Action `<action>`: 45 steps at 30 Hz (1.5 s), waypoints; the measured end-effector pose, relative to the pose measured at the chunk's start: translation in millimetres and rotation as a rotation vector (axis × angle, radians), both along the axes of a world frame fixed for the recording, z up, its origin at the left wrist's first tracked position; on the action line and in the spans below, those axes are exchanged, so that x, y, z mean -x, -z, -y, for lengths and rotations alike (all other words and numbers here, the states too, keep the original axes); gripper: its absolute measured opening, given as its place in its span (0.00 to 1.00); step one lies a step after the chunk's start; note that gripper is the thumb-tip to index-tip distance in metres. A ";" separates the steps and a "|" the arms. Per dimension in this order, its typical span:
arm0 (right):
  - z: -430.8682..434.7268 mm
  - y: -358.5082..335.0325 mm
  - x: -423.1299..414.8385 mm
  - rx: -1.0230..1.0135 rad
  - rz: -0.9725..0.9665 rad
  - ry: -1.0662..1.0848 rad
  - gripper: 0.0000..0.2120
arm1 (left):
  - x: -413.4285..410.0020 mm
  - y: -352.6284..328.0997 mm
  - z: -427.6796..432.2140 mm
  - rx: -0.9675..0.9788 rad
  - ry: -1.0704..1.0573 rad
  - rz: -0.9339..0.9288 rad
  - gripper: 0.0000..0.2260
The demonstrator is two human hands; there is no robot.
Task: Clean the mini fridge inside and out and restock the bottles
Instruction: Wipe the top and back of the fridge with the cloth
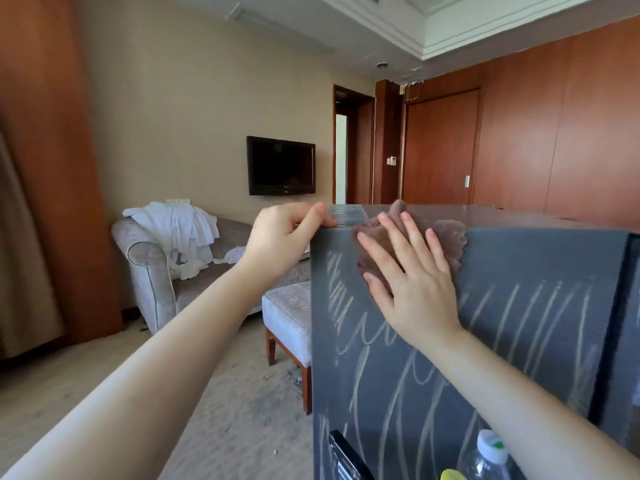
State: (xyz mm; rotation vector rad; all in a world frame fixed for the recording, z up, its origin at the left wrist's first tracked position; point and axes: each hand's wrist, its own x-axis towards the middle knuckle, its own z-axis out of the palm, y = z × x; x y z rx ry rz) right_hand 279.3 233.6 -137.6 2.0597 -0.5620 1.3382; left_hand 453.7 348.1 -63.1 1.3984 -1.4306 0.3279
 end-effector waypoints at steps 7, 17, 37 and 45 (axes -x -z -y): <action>-25.4 30.3 -55.5 0.163 -0.293 -0.059 0.22 | 2.6 5.3 0.8 0.011 0.096 -0.126 0.20; 3.2 18.4 12.2 -0.005 -0.041 -0.061 0.25 | -1.5 29.3 15.1 0.208 0.163 -0.071 0.15; -19.1 -2.7 -8.6 0.039 0.206 -0.198 0.24 | 7.3 33.8 26.0 0.242 0.186 -0.133 0.14; -20.6 60.6 -44.6 0.212 -0.333 -0.169 0.21 | 7.1 37.8 22.5 0.249 0.155 -0.034 0.12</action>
